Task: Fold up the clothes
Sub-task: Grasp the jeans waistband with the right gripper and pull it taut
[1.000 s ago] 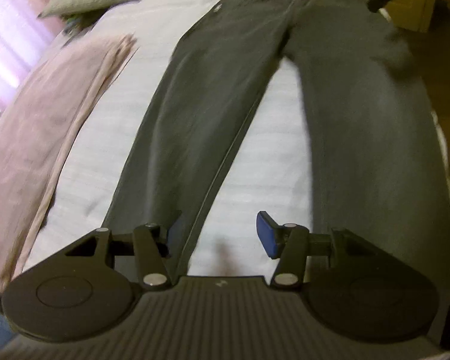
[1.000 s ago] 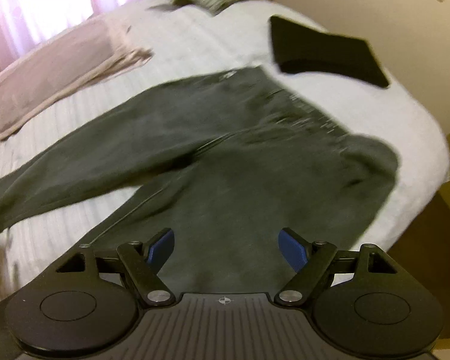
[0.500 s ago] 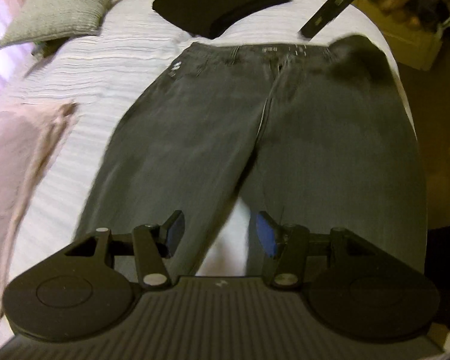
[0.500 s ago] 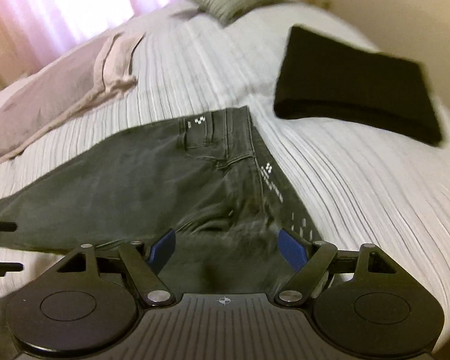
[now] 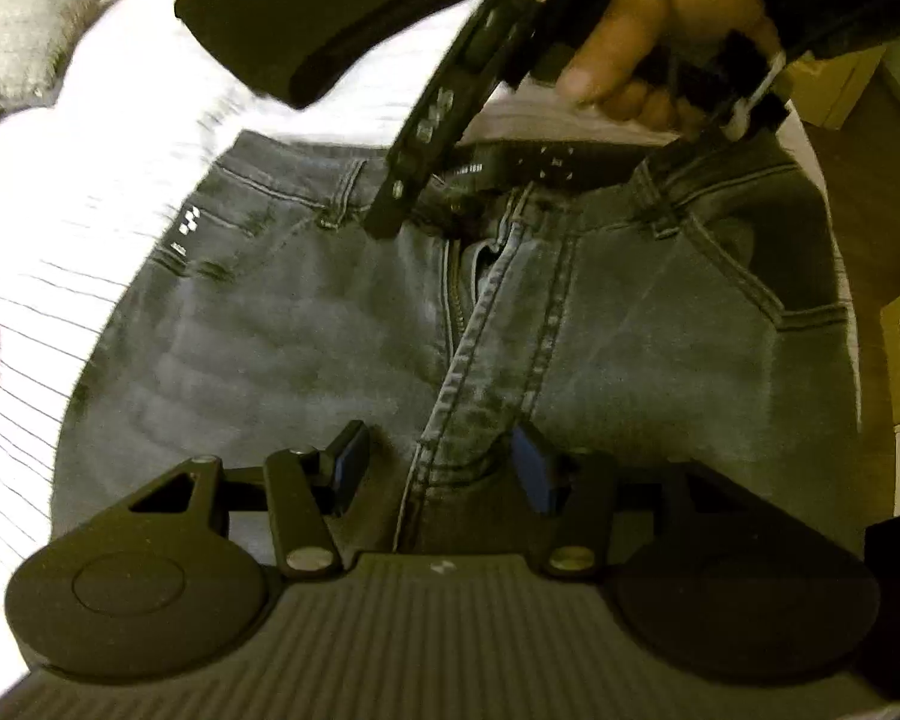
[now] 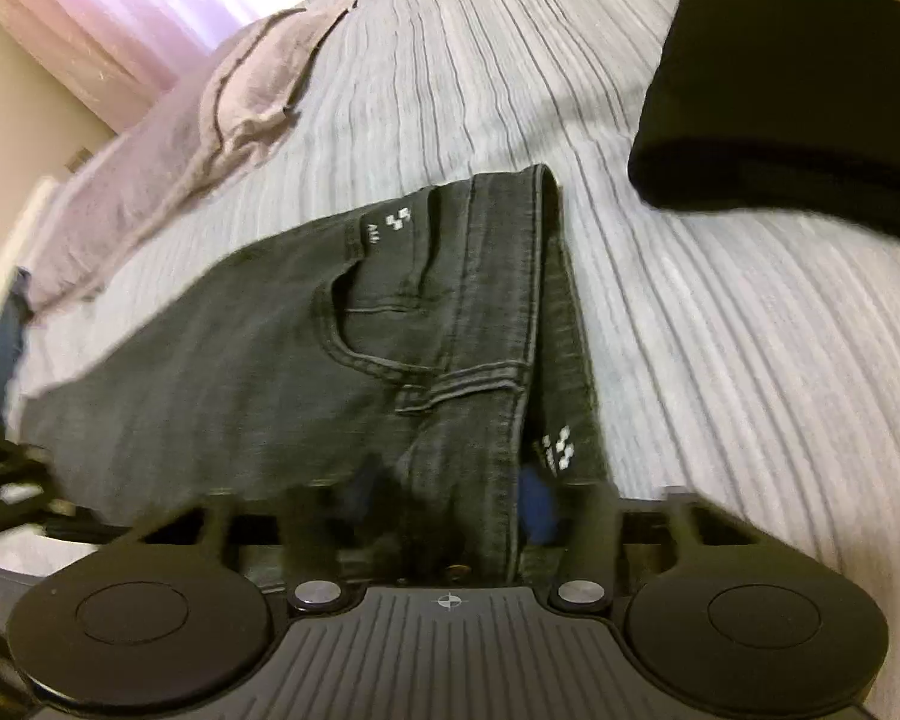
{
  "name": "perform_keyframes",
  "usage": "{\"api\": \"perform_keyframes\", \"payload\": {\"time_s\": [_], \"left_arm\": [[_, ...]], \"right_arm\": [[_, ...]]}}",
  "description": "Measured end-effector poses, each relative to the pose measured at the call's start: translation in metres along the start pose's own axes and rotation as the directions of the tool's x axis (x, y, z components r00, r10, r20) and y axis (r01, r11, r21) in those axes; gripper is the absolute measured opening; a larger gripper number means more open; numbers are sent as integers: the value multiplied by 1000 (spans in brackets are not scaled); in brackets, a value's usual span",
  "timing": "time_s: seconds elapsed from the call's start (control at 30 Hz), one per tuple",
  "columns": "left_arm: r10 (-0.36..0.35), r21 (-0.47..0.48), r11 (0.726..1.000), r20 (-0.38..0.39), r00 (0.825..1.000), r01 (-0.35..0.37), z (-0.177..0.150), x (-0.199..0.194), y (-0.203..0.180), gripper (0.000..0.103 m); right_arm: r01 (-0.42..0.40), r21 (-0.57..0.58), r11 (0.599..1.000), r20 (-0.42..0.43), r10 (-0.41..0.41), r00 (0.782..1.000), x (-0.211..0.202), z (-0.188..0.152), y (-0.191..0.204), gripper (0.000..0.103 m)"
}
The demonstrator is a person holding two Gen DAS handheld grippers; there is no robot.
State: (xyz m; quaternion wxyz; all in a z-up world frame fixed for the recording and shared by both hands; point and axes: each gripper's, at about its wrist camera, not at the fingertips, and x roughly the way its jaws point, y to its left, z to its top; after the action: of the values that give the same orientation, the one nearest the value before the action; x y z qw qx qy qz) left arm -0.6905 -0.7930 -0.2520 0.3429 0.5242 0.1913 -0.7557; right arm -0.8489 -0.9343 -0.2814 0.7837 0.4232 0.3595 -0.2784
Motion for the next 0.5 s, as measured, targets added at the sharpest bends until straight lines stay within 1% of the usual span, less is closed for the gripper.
{"api": "perform_keyframes", "payload": {"time_s": [0.03, 0.07, 0.13, 0.17, 0.2, 0.23, 0.3, 0.37, 0.4, 0.47, 0.5], "left_arm": [[1, 3, 1000, 2, 1000, -1, 1, 1, 1, 48], [6, 7, 1000, 8, 1000, -6, 4, 0, 1, 48], [15, 16, 1000, 20, 1000, -16, 8, -2, 3, 48], [15, 6, 1000, 25, 1000, -15, 10, -1, 5, 48], [11, -12, 1000, 30, 1000, -11, 13, 1, 9, 48], [9, -24, 1000, 29, 1000, -8, 15, 4, 11, 48], [6, -37, 999, 21, 1000, -5, 16, 12, 15, 48], [-8, -48, 999, 9, 1000, 8, 12, 19, 16, 49], [-14, -52, 999, 5, 1000, 14, 10, 20, 17, 49], [-24, -56, 998, 1, 1000, 24, 6, 19, 17, 49], [-28, -55, 998, 2, 1000, 28, 5, 18, 17, 49]], "right_arm": [[0, -5, 1000, -6, 0, 1000, -4, 1, 3, 17], [0, -14, 1000, -9, -1, 1000, -9, 2, 7, 15], [26, -88, 996, 19, -25, 1000, -22, 16, 21, 14], [39, -122, 992, 32, -35, 999, -28, 23, 27, 14], [41, -132, 990, 37, -36, 999, -29, 33, 26, 14], [34, -129, 991, 22, -31, 999, -24, 41, 22, 14], [28, -148, 989, -40, -35, 999, -6, 47, 13, 15], [57, -197, 979, -57, -69, 996, 6, 38, 13, 21], [62, -165, 984, -40, -69, 997, 3, 34, 11, 23], [68, -96, 993, -9, -69, 998, -8, 26, 11, 44], [64, -70, 996, 5, -63, 998, -19, 21, 13, 45]]}}
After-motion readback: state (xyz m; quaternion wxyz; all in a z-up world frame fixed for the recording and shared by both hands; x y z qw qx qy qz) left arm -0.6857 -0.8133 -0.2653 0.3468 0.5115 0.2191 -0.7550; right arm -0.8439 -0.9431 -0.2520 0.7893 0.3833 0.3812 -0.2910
